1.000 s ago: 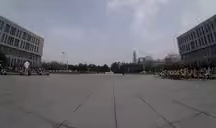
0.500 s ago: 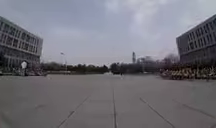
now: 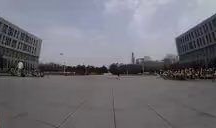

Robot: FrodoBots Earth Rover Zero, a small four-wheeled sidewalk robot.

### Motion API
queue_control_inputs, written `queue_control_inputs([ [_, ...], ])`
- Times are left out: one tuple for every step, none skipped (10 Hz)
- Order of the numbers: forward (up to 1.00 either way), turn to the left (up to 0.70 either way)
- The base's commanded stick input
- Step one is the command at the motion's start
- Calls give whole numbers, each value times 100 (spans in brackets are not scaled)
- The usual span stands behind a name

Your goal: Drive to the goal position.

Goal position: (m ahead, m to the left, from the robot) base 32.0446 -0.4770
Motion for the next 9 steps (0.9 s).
queue_control_inputs([
  [85,0],
  [85,0],
  [85,0],
  [85,0],
  [85,0],
  [85,0],
  [85,0],
  [85,0],
  [85,0],
])
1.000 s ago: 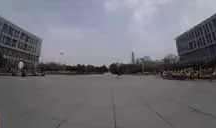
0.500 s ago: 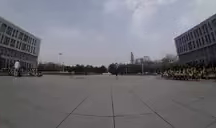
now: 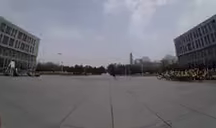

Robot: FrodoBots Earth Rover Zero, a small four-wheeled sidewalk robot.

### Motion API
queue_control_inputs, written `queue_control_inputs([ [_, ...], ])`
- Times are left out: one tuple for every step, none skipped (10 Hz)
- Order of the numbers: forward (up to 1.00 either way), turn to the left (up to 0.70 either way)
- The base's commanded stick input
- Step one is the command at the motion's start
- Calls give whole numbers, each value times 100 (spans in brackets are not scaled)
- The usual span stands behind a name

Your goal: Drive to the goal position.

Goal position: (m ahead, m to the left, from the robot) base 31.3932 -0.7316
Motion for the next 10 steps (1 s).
queue_control_inputs([
  [85,0],
  [85,0],
  [85,0],
  [85,0],
  [85,0],
  [85,0],
  [85,0],
  [85,0],
  [85,0],
  [85,0],
])
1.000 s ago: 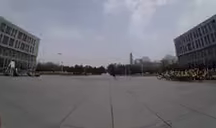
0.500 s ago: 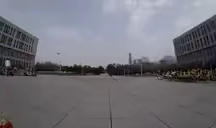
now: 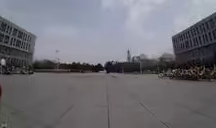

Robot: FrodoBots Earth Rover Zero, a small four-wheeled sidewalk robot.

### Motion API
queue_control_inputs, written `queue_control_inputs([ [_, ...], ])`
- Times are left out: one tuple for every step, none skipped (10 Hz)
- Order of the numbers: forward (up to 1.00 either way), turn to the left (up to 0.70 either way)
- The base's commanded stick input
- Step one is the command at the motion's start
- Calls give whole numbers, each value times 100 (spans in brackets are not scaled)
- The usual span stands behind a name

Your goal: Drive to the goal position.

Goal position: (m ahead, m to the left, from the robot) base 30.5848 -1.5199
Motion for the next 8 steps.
queue_control_inputs([
  [85,0],
  [85,0],
  [85,2],
  [85,7],
  [85,12],
  [85,18],
  [85,23],
  [85,28],
])
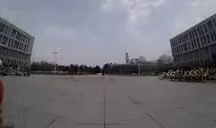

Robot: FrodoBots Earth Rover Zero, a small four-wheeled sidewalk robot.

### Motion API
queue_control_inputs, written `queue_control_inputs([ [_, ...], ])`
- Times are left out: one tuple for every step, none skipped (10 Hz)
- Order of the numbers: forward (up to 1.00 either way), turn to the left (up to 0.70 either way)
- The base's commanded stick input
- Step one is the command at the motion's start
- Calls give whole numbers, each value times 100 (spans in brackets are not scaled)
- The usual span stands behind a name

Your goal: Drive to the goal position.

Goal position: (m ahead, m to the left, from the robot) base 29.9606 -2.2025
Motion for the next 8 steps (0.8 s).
queue_control_inputs([
  [85,33],
  [85,34],
  [85,28],
  [85,15],
  [85,0],
  [85,0],
  [85,0],
  [85,0],
])
